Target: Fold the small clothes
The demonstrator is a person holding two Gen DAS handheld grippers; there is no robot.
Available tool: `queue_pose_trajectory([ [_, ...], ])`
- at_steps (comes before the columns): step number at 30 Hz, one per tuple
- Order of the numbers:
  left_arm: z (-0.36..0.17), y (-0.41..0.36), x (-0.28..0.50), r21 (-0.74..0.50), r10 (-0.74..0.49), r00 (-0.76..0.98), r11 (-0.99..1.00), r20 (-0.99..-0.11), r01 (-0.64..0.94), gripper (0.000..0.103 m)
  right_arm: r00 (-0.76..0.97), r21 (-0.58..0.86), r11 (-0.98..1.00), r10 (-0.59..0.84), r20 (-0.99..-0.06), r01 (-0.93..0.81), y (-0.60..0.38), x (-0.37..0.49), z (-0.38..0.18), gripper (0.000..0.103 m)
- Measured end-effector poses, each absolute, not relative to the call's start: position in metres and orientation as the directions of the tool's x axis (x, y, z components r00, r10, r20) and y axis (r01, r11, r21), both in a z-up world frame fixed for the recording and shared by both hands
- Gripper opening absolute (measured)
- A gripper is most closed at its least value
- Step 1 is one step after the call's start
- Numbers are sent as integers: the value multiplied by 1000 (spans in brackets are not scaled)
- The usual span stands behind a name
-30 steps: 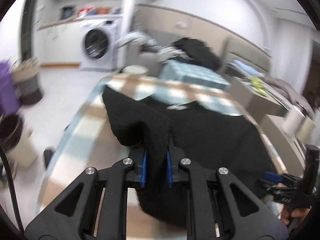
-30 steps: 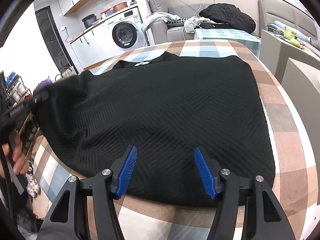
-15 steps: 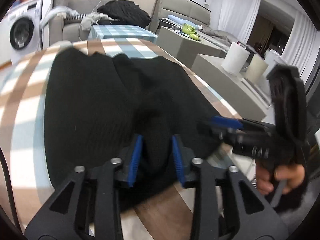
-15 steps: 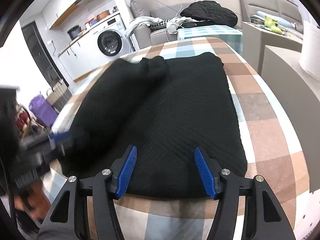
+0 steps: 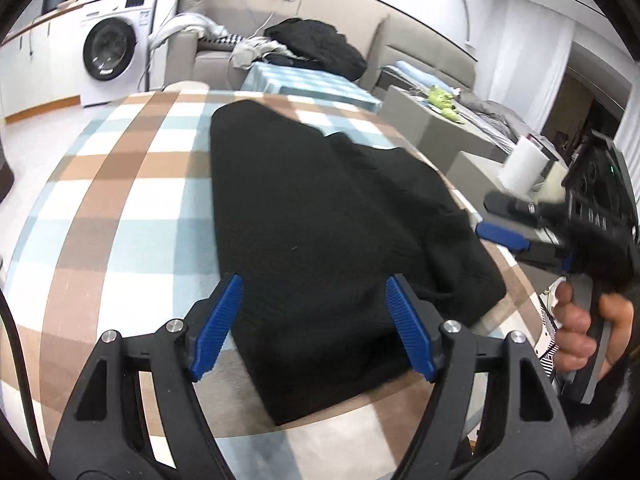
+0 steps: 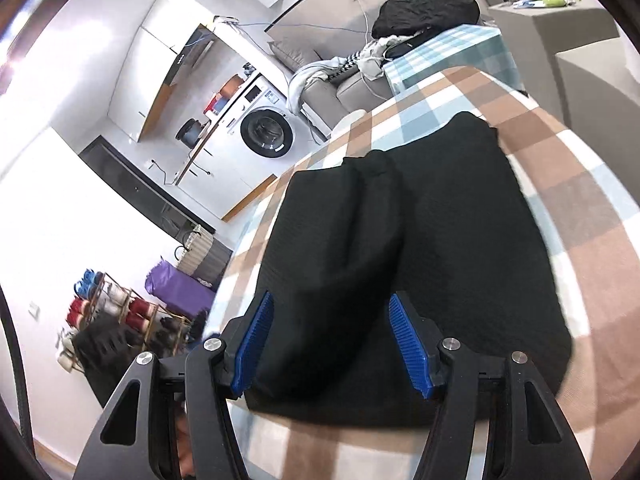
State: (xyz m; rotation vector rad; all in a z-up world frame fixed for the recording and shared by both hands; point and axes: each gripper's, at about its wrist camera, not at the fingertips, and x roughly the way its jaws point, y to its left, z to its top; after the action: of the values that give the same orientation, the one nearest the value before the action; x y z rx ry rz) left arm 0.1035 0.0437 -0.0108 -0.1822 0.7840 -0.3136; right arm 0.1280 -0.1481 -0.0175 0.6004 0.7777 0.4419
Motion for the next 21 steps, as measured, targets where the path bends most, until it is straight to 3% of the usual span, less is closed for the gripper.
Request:
queue_pose_trajectory([
  [4,-22,50,104,-251,-308,660,951,-686,183,72,588,625,775,551,-592,-97,-129,153,-26,61],
  [5,-25,52,104,-251,-305,657,952,-690,178,72,562,615,784,549,-619,-87,-125,157,-32,54],
  [6,-27,52,104,-249,-302,654,952,-693,175,72,547,607,790,547,-633,-87,-124,157,-36,30],
  [8,-30,55,104,-240,-295,652,955,-698,175,72,531,576,812,530,-662,-93,-126,150,-40,12],
  [9,-31,52,106,-238,-295,650,955,-700,176,72,527,558,825,515,-675,-91,-132,143,-43,10],
  [14,-37,48,111,-225,-297,627,955,-720,194,72,491,465,885,404,-772,2,-157,124,-66,13],
  [18,-35,46,109,-229,-310,620,951,-721,209,72,583,435,900,366,-725,-23,-158,112,-42,43],
  [21,-37,43,109,-230,-319,612,948,-724,222,72,628,427,896,403,-666,-122,-146,108,-23,44],
])
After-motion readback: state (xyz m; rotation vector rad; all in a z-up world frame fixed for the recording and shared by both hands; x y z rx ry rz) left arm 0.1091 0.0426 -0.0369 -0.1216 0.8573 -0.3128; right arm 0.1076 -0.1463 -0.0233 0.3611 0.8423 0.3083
